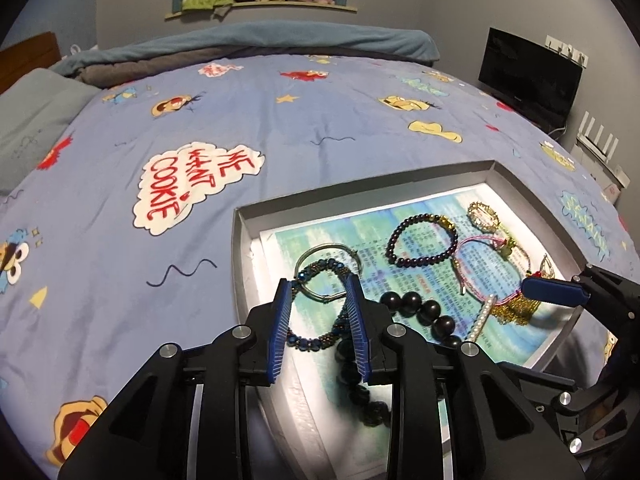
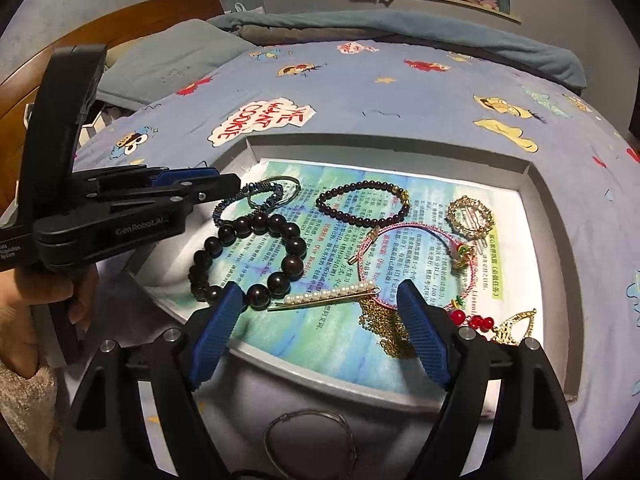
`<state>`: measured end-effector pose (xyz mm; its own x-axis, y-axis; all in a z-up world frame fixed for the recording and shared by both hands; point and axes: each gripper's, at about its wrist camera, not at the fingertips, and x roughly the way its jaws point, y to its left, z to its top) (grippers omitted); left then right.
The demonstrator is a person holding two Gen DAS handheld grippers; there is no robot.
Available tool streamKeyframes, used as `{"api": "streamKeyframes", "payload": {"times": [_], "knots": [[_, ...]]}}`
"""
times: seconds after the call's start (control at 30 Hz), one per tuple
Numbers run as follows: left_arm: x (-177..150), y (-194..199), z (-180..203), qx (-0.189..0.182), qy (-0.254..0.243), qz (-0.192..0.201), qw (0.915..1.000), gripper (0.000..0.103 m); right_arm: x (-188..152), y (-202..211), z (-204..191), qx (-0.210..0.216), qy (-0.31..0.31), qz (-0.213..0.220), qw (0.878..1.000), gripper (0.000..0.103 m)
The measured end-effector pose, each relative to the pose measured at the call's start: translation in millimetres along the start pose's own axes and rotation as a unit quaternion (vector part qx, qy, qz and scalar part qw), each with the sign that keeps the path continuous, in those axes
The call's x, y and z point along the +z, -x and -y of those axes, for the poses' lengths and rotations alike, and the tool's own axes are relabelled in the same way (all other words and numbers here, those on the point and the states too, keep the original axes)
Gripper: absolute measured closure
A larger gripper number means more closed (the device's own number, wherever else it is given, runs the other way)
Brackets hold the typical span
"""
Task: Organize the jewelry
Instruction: 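Open both tools to drop the bracelet and pin into the box, then move both open tools back over the silver ring and black hair tie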
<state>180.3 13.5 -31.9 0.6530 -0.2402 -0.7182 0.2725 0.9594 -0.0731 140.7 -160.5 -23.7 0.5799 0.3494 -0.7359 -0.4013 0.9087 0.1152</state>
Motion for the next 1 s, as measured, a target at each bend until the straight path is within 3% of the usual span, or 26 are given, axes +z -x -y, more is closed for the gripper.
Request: {"api": "streamKeyframes", "payload": {"times": [0.37,0.57,1.0], "knots": [[-9.6,37.2,-1.0,0.024,0.025,0.039,0.9986,0.028,-7.2,32.1,1.0,0.003,-0.002,0.03,1.0,0.007],[-15.8,59.9,-1.5,0.028,0.031,0.055,0.9976,0.021,-9.0,49.9,-5.3,0.002,-0.007,0.054,0.999,0.006],[-48.9,103.2,12.3,0.033,0.018,0.074,0.9966,0.016,-19.7,77.2,-13.6,-0.012,0.003,0.07,0.997,0.006]]}}
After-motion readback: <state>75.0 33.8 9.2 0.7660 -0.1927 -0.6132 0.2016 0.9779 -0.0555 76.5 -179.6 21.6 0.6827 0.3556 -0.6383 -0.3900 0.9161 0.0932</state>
